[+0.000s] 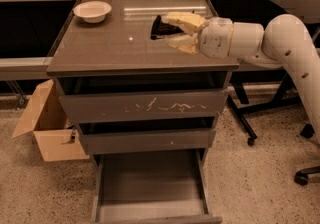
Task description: Pick rxbar chocolate from bottom drawer and place on counter
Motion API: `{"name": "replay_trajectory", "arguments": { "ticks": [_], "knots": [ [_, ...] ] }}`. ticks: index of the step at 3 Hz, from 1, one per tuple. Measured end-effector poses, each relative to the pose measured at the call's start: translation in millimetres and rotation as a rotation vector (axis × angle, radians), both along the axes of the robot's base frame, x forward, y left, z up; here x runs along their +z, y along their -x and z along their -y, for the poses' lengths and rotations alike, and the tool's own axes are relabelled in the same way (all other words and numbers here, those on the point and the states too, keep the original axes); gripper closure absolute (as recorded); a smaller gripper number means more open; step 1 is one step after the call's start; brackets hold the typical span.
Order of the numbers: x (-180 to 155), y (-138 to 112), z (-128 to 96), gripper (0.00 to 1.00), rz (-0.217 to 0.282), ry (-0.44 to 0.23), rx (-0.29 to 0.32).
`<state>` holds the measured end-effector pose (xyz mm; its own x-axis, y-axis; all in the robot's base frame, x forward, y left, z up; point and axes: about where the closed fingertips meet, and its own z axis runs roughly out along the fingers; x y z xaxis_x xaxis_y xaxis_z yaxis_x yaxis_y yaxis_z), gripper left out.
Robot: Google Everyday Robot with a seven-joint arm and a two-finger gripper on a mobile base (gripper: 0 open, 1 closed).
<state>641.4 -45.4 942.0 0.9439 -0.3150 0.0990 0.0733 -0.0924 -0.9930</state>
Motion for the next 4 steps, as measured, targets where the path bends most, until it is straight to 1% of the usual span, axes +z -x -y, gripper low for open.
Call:
{"name": "replay_trajectory", "arguments": {
  "ticks": [1, 2, 3, 4],
  "knots": [
    [7, -29, 9, 1.0, -0.079, -0.005, -0.05],
    [8, -51, 15, 1.0, -0.128, 0.019, -0.073],
    [9, -55, 15, 1.0, -0.14, 0.016, -0.075],
    [8, -58, 12, 1.0, -0.168, 0.014, -0.065]
  ]
}}
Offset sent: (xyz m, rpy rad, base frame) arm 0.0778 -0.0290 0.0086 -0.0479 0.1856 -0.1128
